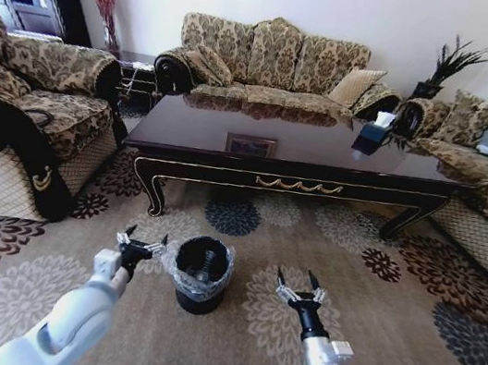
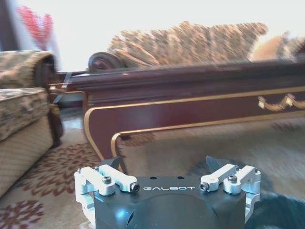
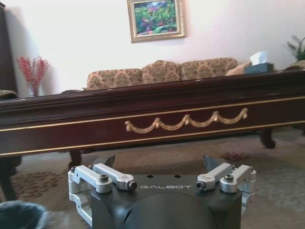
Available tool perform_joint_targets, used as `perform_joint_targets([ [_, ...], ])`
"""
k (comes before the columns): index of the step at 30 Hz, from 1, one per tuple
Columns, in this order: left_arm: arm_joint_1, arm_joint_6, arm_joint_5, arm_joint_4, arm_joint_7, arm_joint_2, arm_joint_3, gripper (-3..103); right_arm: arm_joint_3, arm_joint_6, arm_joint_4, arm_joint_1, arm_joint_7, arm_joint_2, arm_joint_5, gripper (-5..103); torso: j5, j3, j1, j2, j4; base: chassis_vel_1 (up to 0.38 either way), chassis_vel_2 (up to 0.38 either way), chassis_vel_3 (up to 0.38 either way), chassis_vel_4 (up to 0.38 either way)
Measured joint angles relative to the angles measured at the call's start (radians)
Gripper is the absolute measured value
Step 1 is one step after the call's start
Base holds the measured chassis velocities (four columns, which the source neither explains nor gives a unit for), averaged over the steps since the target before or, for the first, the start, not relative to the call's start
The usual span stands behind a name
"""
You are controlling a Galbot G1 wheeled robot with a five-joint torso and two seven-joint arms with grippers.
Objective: Move to the front of the table and pick up the trash from the floor, then place it into the trash bin.
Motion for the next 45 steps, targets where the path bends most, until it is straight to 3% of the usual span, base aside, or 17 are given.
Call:
perform_joint_targets([
  [3,0.076,-0.079,0.011,0.013,0.047,-0.037,-0.06,100,0.044,0.062,-0.044,0.013,-0.037,0.022,-0.064,100,0.0004,0.0,0.0,0.0,0.0,0.0,0.0,0.0,0.0],
  [4,0.076,-0.079,0.011,0.013,0.047,-0.037,-0.06,100,0.044,0.062,-0.044,0.013,-0.037,0.022,-0.064,100,0.0004,0.0,0.0,0.0,0.0,0.0,0.0,0.0,0.0],
  [8,0.191,-0.249,0.083,0.038,0.143,-0.067,-0.135,100,0.082,0.117,-0.075,0.017,-0.083,0.034,-0.105,100,0.0003,0.0,0.0,0.0,0.0001,0.0,0.0,0.0,0.0],
  [9,0.191,-0.249,0.083,0.038,0.143,-0.067,-0.135,100,0.082,0.117,-0.075,0.017,-0.083,0.034,-0.105,100,0.0003,0.0,0.0,0.0,0.0001,0.0,0.0,0.0,0.0],
  [13,0.308,-0.379,0.138,0.023,0.219,-0.102,-0.178,100,0.102,0.131,-0.077,0.029,-0.104,0.028,-0.135,100,0.0006,0.0,0.0,0.0,0.0002,0.0,0.0,0.0,0.0],
  [18,0.368,-0.438,0.15,0.02,0.251,-0.114,-0.203,100,0.111,0.127,-0.059,0.029,-0.112,0.016,-0.122,100,0.0003,0.0,0.0,0.0,0.0002,0.0,0.0,0.0,0.0],
  [45,0.375,-0.442,0.127,0.021,0.242,-0.115,-0.232,100,0.117,0.113,-0.04,0.012,-0.123,0.006,-0.113,100,0.0004,0.0,0.0,0.0,0.0001,0.0,0.0,0.0,0.0],
])
